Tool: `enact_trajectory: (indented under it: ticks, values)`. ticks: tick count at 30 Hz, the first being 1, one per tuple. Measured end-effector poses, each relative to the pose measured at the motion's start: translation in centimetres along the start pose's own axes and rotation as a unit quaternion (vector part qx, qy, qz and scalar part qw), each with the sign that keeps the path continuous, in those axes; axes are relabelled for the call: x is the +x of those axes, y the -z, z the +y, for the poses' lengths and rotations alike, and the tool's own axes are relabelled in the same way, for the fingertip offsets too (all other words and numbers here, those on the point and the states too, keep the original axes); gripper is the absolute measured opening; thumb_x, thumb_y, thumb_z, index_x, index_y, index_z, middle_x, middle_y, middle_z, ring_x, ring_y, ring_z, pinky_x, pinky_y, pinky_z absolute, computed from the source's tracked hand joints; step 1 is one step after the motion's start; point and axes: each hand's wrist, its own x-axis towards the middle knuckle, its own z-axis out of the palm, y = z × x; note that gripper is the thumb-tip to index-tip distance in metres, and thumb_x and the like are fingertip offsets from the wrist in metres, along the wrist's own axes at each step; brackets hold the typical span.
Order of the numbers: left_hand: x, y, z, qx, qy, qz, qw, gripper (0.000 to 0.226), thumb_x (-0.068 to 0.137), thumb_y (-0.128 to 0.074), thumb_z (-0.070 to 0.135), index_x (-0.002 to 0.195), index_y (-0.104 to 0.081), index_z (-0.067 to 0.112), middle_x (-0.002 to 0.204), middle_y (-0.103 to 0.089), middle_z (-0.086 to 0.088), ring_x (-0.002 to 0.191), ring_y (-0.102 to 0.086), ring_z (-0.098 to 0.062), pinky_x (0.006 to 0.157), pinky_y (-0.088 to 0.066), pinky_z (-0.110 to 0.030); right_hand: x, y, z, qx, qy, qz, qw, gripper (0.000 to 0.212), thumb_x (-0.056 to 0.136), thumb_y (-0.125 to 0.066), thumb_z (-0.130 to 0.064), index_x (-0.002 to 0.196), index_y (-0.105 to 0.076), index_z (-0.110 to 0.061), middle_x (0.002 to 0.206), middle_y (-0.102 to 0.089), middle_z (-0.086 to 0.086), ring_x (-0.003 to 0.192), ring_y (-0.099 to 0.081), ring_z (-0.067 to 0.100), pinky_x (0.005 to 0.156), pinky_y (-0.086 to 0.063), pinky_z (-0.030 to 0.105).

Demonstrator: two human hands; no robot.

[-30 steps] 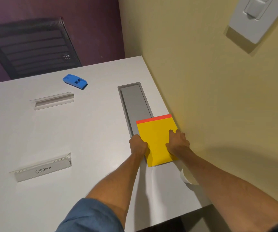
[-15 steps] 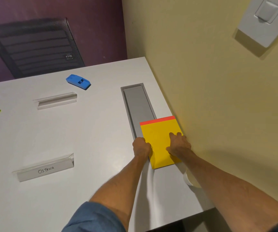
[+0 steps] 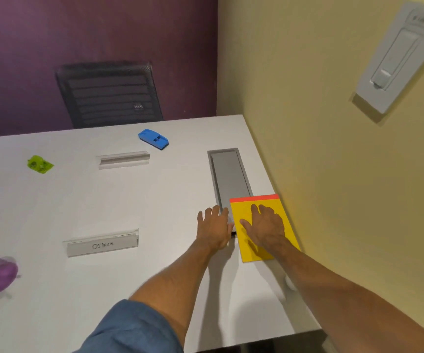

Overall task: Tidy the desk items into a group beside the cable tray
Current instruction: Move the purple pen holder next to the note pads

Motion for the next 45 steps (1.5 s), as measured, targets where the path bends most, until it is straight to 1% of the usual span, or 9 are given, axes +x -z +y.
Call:
enact_trajectory:
  ticks: [4, 9, 14, 21, 24, 28, 32, 39, 45]
  values:
    - [-3.9, 2.7, -1.7, 0.024, 0.028, 0.019, 0.999, 0.054, 0.101, -0.027, 0.047, 0.147, -0.029, 0.018, 0.153, -0.027, -0.01, 0.139, -0.028, -0.028, 0.114, -0.016, -0.051, -2.9, 2.2, -2.7, -0.001, 0.032, 0.014, 0.999, 0.066, 0.099, -0.03, -0.055, 0.151, -0.024, -0.015, 0.158, -0.024, 0.01, 0.145, -0.024, 0.029, 0.116, -0.026, 0.045]
    - [-10.7, 6.8, -3.5, 0.025, 0.063, 0.041, 0.997, 0.064, 0.098, -0.022, 0.056, 0.15, -0.024, 0.019, 0.16, -0.015, -0.008, 0.146, -0.014, -0.03, 0.117, -0.004, -0.054, -8.0, 5.2, -6.0, 0.015, 0.082, 0.031, 0.996, 0.068, 0.098, -0.028, -0.057, 0.153, -0.019, -0.017, 0.16, -0.019, 0.009, 0.147, -0.018, 0.03, 0.118, -0.021, 0.046]
    - [-17.8, 10.5, -6.0, 0.041, 0.114, 0.059, 0.991, 0.067, 0.097, -0.02, 0.059, 0.152, -0.021, 0.021, 0.161, -0.01, -0.008, 0.148, -0.009, -0.031, 0.118, -0.001, -0.055, -12.5, 7.7, -10.4, 0.033, 0.132, 0.06, 0.989, 0.071, 0.096, -0.031, -0.059, 0.152, -0.019, -0.017, 0.159, -0.022, 0.009, 0.146, -0.021, 0.03, 0.116, -0.024, 0.047]
    - [-26.1, 14.5, -10.4, 0.049, 0.169, 0.083, 0.981, 0.067, 0.097, -0.02, 0.06, 0.153, -0.018, 0.022, 0.162, -0.007, -0.008, 0.149, -0.006, -0.031, 0.118, 0.001, -0.056, -17.4, 9.5, -18.2, 0.048, 0.206, 0.069, 0.975, 0.071, 0.096, -0.032, -0.059, 0.152, -0.019, -0.017, 0.159, -0.021, 0.01, 0.146, -0.02, 0.03, 0.117, -0.021, 0.048]
    - [-29.2, 15.5, -13.1, 0.051, 0.189, 0.097, 0.976, 0.067, 0.097, -0.021, 0.06, 0.152, -0.02, 0.022, 0.162, -0.009, -0.008, 0.149, -0.008, -0.032, 0.118, 0.0, -0.057, -19.0, 9.7, -21.7, 0.042, 0.233, 0.07, 0.969, 0.071, 0.096, -0.033, -0.06, 0.151, -0.021, -0.016, 0.158, -0.023, 0.009, 0.145, -0.024, 0.03, 0.116, -0.025, 0.047]
    - [-33.0, 15.9, -18.2, 0.046, 0.225, 0.107, 0.967, 0.067, 0.097, -0.023, 0.06, 0.152, -0.022, 0.022, 0.162, -0.009, -0.008, 0.148, -0.008, -0.032, 0.117, 0.0, -0.058, -20.6, 9.2, -27.6, 0.041, 0.264, 0.061, 0.962, 0.072, 0.095, -0.036, -0.059, 0.151, -0.02, -0.018, 0.159, -0.022, 0.009, 0.145, -0.023, 0.03, 0.115, -0.026, 0.047]
    - [-35.8, 15.9, -24.4, 0.044, 0.248, 0.092, 0.963, 0.068, 0.096, -0.026, 0.06, 0.152, -0.02, 0.021, 0.162, -0.007, -0.008, 0.148, -0.007, -0.032, 0.118, -0.003, -0.058, -22.0, 8.0, -34.0, 0.042, 0.29, 0.048, 0.955, 0.07, 0.095, -0.039, -0.057, 0.15, -0.023, -0.017, 0.158, -0.023, 0.011, 0.144, -0.023, 0.03, 0.114, -0.027, 0.047]
    - [-37.9, 17.4, -36.3, 0.045, 0.242, 0.08, 0.966, 0.068, 0.096, -0.034, 0.057, 0.152, -0.02, 0.02, 0.162, -0.008, -0.009, 0.148, -0.007, -0.031, 0.116, -0.001, -0.058, -21.9, 6.4, -46.5, 0.043, 0.309, 0.035, 0.949, 0.068, 0.095, -0.045, -0.053, 0.148, -0.026, -0.016, 0.155, -0.026, 0.012, 0.142, -0.025, 0.031, 0.112, -0.031, 0.045]
    - [-37.8, 16.1, -47.0, 0.055, 0.245, 0.06, 0.966, 0.071, 0.095, -0.043, 0.051, 0.152, -0.017, 0.017, 0.162, -0.007, -0.01, 0.148, -0.006, -0.031, 0.116, 0.001, -0.058, -19.6, 3.2, -55.0, 0.026, 0.327, 0.008, 0.945, 0.07, 0.092, -0.05, -0.051, 0.147, -0.027, -0.016, 0.151, -0.031, 0.014, 0.138, -0.03, 0.032, 0.107, -0.037, 0.043]
